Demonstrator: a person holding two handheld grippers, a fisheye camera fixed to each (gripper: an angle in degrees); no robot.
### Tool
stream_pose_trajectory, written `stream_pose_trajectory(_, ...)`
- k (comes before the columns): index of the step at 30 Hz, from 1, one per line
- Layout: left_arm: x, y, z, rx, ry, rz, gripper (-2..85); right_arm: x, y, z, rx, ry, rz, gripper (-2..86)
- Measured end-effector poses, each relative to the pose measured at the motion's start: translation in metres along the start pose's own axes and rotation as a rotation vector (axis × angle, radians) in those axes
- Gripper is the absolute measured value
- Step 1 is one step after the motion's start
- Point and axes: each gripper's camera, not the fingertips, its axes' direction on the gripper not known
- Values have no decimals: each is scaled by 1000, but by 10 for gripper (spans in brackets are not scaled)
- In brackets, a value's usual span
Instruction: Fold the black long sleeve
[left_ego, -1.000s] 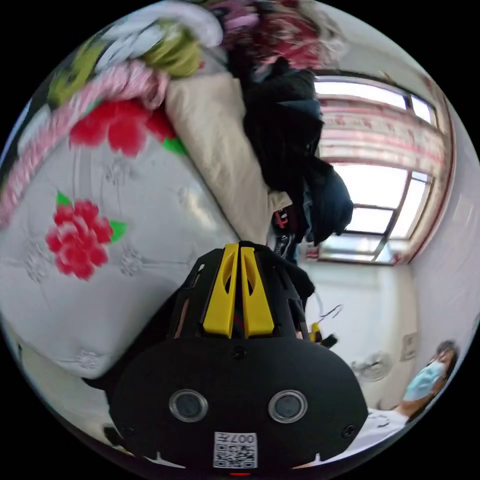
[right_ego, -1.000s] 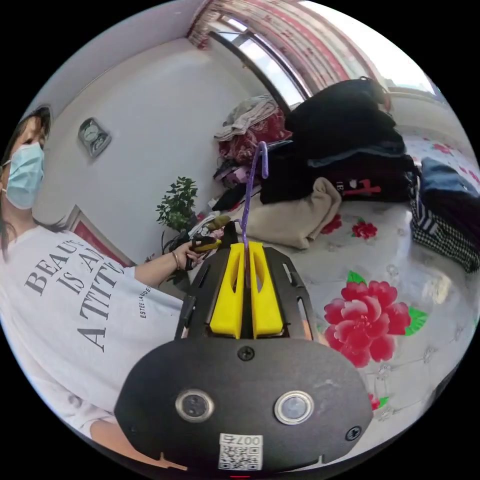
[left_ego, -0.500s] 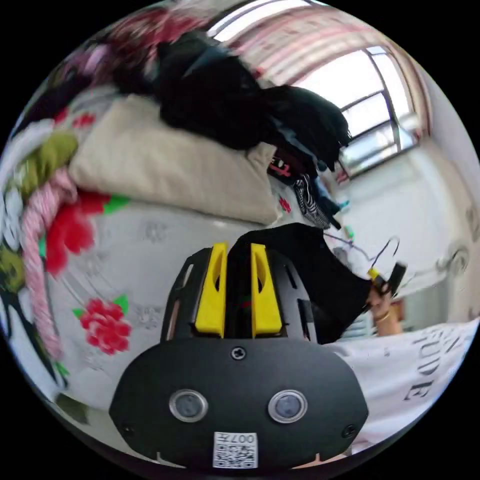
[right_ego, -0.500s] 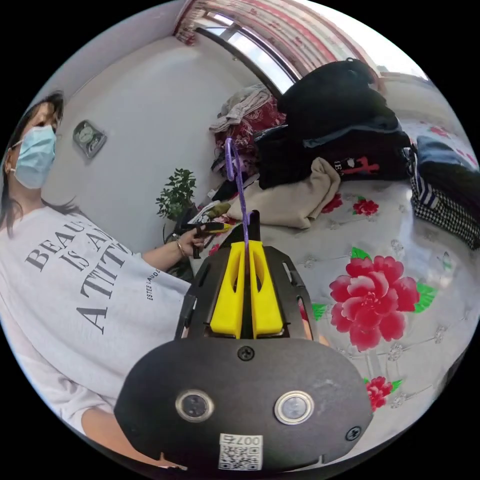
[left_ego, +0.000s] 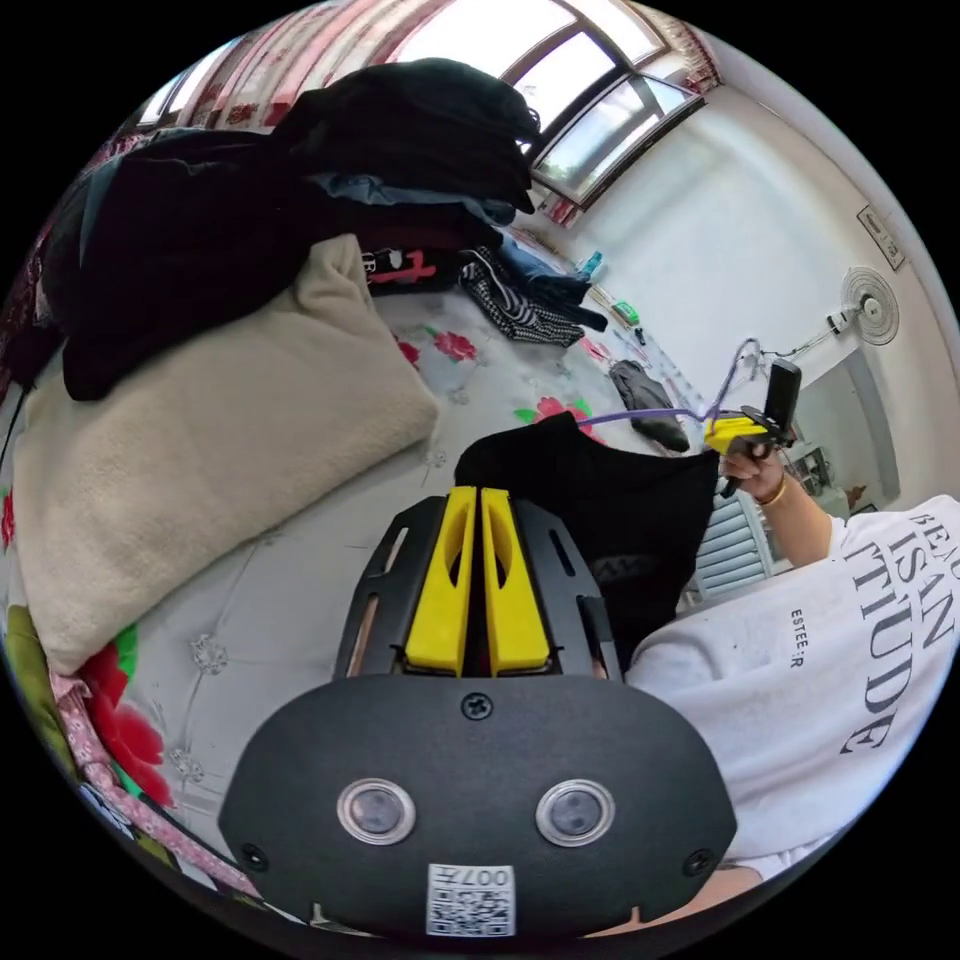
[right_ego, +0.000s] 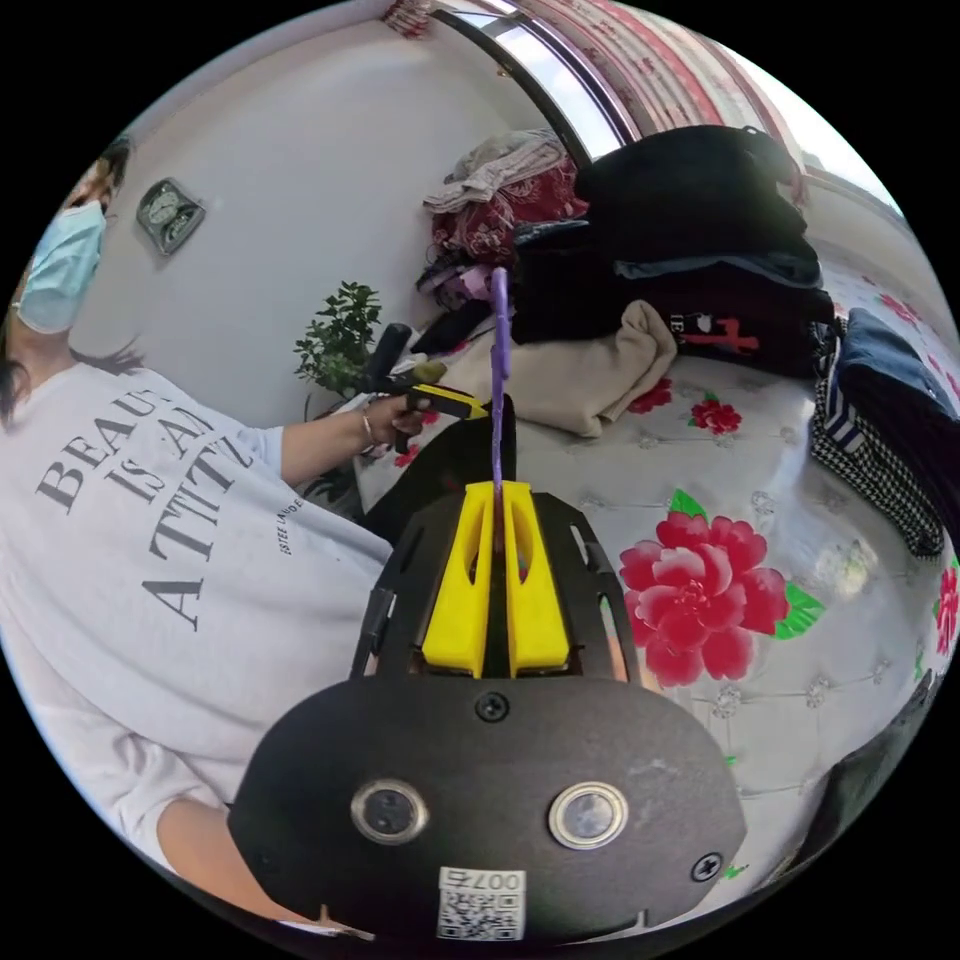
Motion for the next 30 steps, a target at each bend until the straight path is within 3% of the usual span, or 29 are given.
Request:
stream_pose_trajectory(3,0,-2,3,5,38,-10,-9,8,-5,25,-32,-26,23,40)
stream_pose_trajectory(8,-41,8,-14,73,9,-300,-10,20,4,14,84,-82,27,18)
stream_pose_trajectory(11,-74,25,-15,169,191,-504,-10,43,25,-16,196,-132,104,5)
stream_pose_trajectory(13,-77,25,-3,155,206,-544,-10,62,40,-27,278,-162,192,0)
stream_pose_trajectory(17,-63,9,23,109,156,-527,-9,96,59,-39,475,-219,375,3)
stream_pose_trajectory(22,-28,-12,47,-38,-6,-363,-7,143,94,-76,911,-227,623,19)
stream_pose_trajectory(26,-33,-13,35,14,-35,-398,11,164,92,-125,912,-14,696,45)
stream_pose_trajectory(28,-37,-9,25,36,-82,-426,37,180,114,-179,1017,195,813,64)
stream_pose_trajectory(30,-38,-3,12,49,-136,-421,59,191,137,-212,1006,392,931,81)
